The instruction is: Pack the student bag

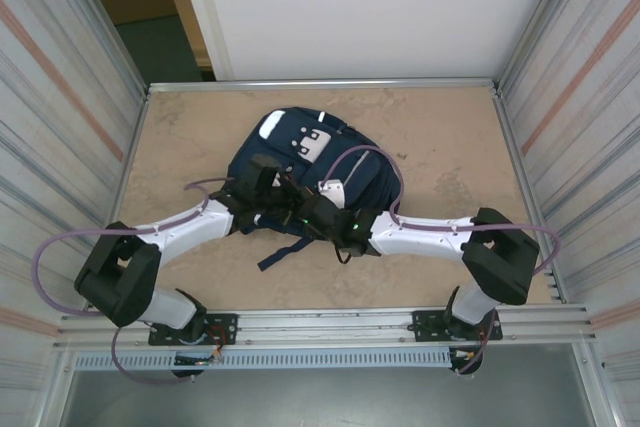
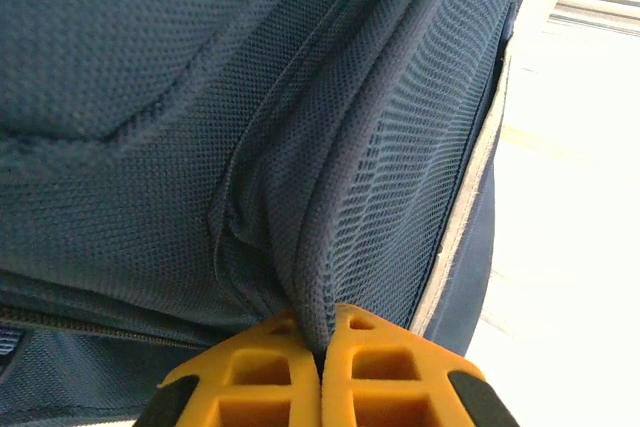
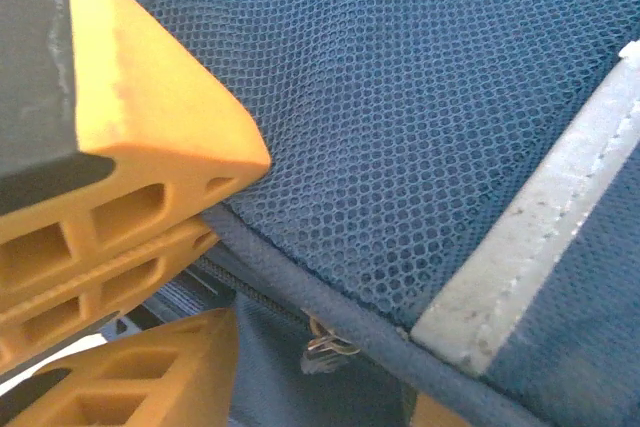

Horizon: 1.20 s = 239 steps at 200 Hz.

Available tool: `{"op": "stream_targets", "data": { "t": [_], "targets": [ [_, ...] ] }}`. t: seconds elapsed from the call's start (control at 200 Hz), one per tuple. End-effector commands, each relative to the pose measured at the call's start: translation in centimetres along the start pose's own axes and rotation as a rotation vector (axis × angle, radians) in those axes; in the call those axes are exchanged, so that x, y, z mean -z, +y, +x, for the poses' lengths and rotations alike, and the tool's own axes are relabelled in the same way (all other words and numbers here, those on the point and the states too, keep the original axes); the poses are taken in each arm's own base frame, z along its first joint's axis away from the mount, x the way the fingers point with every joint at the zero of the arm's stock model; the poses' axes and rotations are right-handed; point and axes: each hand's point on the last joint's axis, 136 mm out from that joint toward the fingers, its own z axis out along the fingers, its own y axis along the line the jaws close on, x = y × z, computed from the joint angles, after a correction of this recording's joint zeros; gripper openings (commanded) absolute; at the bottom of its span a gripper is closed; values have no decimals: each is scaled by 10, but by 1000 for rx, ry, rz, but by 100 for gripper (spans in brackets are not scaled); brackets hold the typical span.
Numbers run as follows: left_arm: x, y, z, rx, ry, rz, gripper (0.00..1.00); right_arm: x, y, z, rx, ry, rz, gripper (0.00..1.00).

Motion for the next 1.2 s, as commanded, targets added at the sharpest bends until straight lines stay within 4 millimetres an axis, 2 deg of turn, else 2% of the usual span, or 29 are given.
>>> {"op": "stream_targets", "data": {
  "t": [0.0,0.105,0.18,0.321,0.526,0.596,0.707,0.792,0.862,1.052,1.193],
  "targets": [
    [9,-19,30,-87,76,39,0,0,-8,-24,-23,-86,77,40],
    [10,-15,29,-86,62,34,0,2,-26,-23,-58,-103,140,23],
    [11,-11,27,-80,58,27,0,1,-28,-18,-65,-65,126,16],
    [12,1,21,-86,22,-6,0,-1,-15,-2,-25,54,30,14],
    [13,17,9,-90,-35,-29,0,14,-2,6,52,112,-109,11],
    [14,21,5,-89,-49,-36,0,14,-4,5,70,121,-109,3],
    [19,24,0,-115,-60,-51,0,18,-13,6,83,137,-97,2],
    [26,34,-8,-123,-106,-96,0,30,12,16,199,159,-283,2],
    [29,37,-12,-117,-112,-103,0,41,17,20,233,164,-344,3],
    [33,46,-24,-85,-114,-79,0,53,5,27,278,151,-366,2],
    [44,48,-34,-77,-137,-64,1,59,5,30,265,174,-406,2]
  ]
}}
